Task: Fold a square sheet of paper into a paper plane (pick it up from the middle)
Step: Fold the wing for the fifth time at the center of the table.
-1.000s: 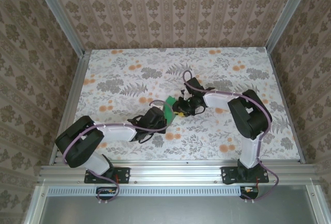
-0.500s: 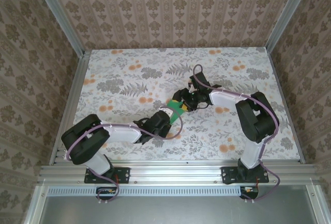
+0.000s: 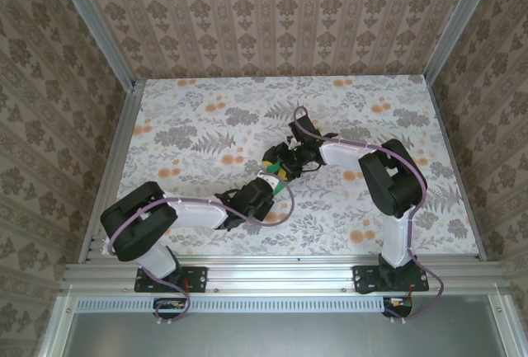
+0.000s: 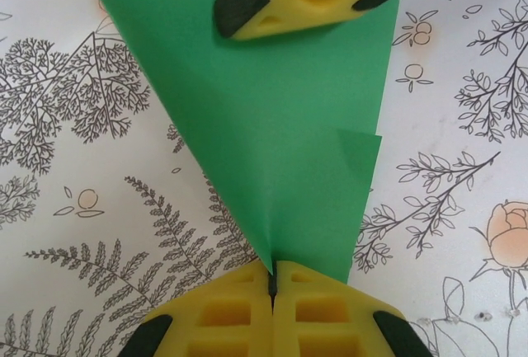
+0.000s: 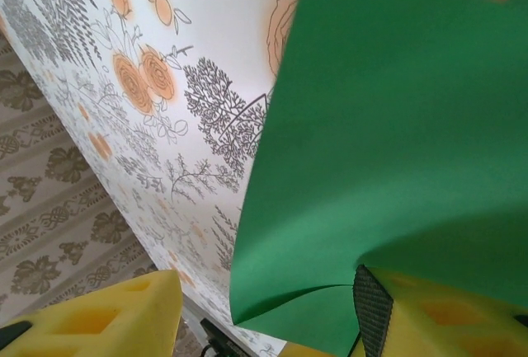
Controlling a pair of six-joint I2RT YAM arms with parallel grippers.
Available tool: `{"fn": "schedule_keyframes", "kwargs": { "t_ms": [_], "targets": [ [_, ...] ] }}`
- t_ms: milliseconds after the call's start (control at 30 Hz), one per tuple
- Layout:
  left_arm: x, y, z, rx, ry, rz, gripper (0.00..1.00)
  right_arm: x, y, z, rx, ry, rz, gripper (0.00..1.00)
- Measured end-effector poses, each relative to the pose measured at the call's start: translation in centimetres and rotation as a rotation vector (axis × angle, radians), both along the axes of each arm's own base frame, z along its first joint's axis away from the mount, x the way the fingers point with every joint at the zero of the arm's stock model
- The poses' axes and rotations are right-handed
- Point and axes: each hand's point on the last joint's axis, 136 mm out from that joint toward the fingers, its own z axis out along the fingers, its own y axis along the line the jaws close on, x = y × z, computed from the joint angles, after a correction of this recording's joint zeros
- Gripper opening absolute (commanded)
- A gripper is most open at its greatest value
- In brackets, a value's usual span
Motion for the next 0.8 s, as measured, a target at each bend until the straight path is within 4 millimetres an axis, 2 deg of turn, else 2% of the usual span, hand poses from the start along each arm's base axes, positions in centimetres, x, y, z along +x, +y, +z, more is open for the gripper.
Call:
{"fn": "schedule_keyframes", "kwargs": {
  "t_ms": [267, 500, 800],
  "targets": [
    [0.4, -0.8, 0.0, 0.062, -0.043, -0.013, 0.0, -0.7, 0.0, -0.7, -0.104, 0.013, 0.054, 0.44],
    [0.5, -0.8, 0.0, 0.07, -0.053, -0.012, 0.0, -1.6, -1.4, -1.9, -0.22, 0.014, 0.083, 0.25],
    [0.5, -0.7, 0.0, 0.08, -0.056, -0.006, 0.0, -1.9, -2.2, -2.4, -0.287, 0.009, 0.09, 0.17]
  ]
}}
